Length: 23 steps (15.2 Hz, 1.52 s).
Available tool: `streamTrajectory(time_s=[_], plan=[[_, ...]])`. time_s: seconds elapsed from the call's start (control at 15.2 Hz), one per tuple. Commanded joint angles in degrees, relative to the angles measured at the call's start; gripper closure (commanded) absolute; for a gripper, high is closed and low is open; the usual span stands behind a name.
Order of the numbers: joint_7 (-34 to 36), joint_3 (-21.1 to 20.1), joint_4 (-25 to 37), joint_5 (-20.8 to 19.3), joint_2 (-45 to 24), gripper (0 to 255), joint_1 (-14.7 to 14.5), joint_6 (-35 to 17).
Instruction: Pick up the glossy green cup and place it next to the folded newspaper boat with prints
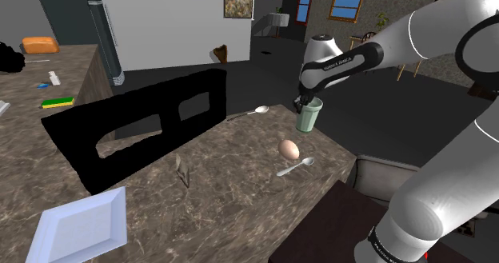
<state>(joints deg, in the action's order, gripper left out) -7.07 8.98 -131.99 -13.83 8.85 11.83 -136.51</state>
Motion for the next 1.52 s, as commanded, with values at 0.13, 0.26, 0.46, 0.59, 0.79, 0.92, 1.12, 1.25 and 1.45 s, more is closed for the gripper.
streamTrajectory(time_s=[0.13,0.26,0.46,0.59,0.79,0.92,1.12,1.25,1.45], plan=[[-0.6,-0.1,1.9,0.4,1.3,255,-0.1,3.1],[-0.8,-0.2,2.9,0.6,1.8,255,-0.2,4.6],[-1.3,-0.3,4.4,0.9,2.6,255,-0.3,7.0],[-1.5,-0.3,5.6,1.0,3.0,255,-0.4,8.5],[-1.9,-0.4,7.3,1.3,3.6,255,-0.5,10.8],[-2.2,-0.5,8.5,1.5,3.9,255,-0.5,12.3],[-2.5,-0.6,10.5,1.7,4.3,255,-0.6,14.6],[-2.8,-0.6,11.8,1.8,4.5,255,-0.6,16.2],[-3.1,-0.7,13.9,2.0,4.7,255,-0.7,18.4]])
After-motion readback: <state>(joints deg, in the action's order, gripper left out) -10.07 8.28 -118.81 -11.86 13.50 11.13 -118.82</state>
